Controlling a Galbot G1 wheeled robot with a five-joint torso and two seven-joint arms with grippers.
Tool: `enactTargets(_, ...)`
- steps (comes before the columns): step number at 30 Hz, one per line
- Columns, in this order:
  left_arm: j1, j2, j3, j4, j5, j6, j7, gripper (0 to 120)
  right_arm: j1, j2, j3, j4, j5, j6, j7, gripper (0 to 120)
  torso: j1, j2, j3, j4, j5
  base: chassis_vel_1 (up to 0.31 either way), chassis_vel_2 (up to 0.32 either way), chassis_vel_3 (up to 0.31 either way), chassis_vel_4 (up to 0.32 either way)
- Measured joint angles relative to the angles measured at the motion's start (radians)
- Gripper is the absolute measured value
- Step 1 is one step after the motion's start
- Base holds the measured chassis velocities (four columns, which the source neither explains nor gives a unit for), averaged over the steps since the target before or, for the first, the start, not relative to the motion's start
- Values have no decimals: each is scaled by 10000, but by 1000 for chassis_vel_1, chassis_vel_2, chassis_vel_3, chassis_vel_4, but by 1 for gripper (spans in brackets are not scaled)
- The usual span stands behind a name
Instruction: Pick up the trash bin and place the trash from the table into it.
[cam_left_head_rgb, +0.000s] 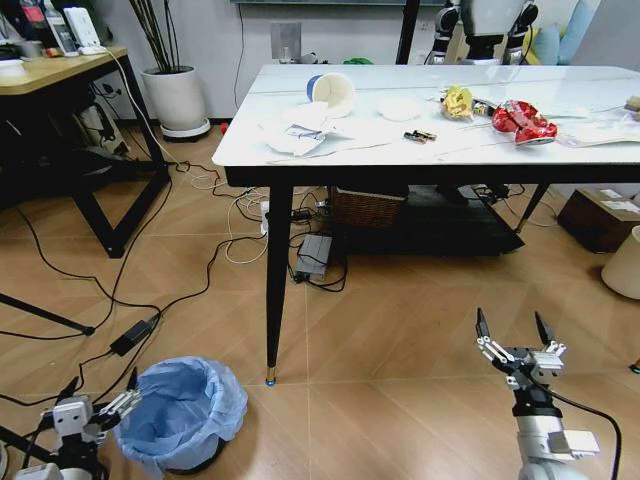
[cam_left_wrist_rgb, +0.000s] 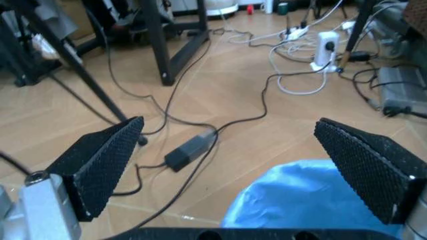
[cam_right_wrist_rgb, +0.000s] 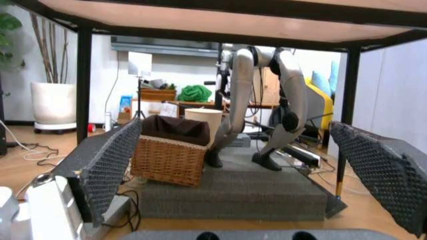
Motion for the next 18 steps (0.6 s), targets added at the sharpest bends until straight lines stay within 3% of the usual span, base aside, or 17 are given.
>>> enactTargets(10, -94, -21, 43, 634, 44, 99, 8, 100, 47, 10, -163, -349, -463, 519, -94, 100, 10, 29, 19, 0, 1, 0, 0, 0, 0)
enactTargets(18, -984, -407, 519, 1803, 150, 402, 190, 100, -240, 6, -343, -220, -610, 477, -101, 100, 17, 57, 42, 0, -2, 0, 0, 0, 0)
